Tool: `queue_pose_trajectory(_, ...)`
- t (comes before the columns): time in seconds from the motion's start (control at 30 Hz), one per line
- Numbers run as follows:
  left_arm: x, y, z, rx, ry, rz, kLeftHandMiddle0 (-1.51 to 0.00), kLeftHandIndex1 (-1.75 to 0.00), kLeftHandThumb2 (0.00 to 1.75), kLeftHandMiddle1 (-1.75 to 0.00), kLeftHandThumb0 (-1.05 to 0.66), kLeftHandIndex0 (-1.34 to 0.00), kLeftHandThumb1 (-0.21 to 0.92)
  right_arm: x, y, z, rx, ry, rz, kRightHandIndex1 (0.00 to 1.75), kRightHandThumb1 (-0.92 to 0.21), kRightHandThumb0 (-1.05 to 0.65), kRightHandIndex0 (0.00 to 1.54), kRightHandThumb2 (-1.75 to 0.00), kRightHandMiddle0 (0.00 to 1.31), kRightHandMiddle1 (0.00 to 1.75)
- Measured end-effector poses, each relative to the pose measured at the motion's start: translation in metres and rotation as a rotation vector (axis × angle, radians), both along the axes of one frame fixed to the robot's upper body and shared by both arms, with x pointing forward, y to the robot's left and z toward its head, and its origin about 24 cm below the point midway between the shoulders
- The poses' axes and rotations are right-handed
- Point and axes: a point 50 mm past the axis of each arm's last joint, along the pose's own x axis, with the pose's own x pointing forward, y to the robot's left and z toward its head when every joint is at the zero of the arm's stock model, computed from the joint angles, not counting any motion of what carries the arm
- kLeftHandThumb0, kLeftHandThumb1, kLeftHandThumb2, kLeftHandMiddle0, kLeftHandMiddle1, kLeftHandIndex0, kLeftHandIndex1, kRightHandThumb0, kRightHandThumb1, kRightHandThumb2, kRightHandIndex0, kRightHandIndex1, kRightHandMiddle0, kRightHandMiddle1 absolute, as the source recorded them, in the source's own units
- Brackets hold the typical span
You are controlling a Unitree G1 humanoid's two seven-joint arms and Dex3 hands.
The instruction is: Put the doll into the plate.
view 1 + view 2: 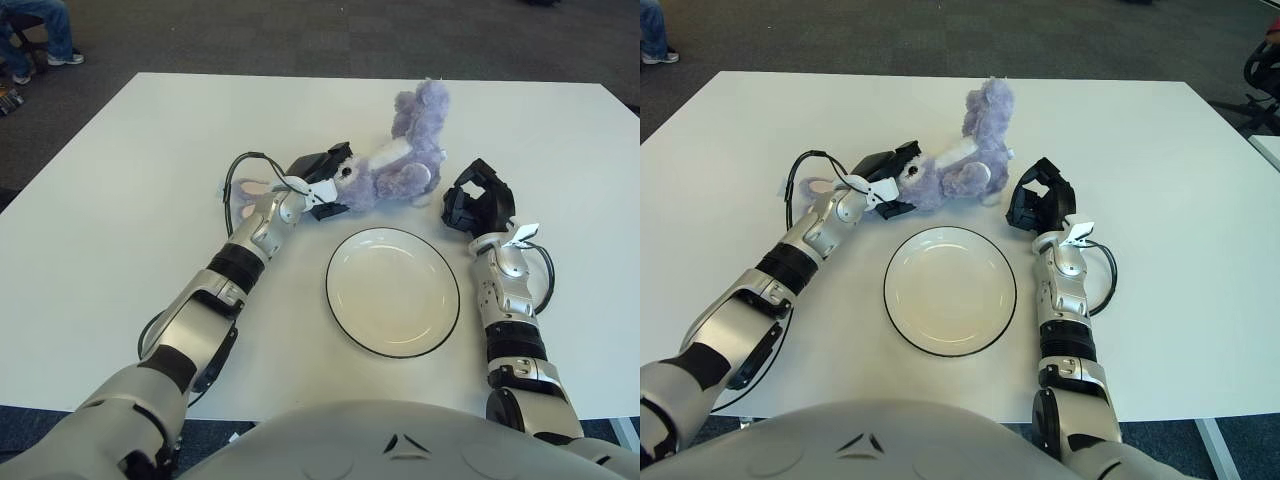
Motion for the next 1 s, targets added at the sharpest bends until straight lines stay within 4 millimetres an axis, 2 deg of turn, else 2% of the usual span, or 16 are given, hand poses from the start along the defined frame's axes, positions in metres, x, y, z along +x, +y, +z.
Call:
queue_pose_trajectory(0.5,-0.005,0.007,-0.001,-0.067,-0.058,0.055,-0.71,-1.75,1.47,-1.75,0.52,-0.91,0.19,0.000,-0.001,-0.002,0.003,0.022,0.000,1.75,-0.22,-0.52,1.27,-1.43,0.69,1.75)
queue_pose_trajectory(1.0,-0.018,0.022,0.015,-0.111,-0.079,0.132,-0.71,-1.75,1.48,-1.75,0.52,-0.94,0.18,0.000,-0.006,-0.004,0.000,0.041,-0.003,1.75,-0.22,-0.52,1.27,-1.43,0.69,1.75)
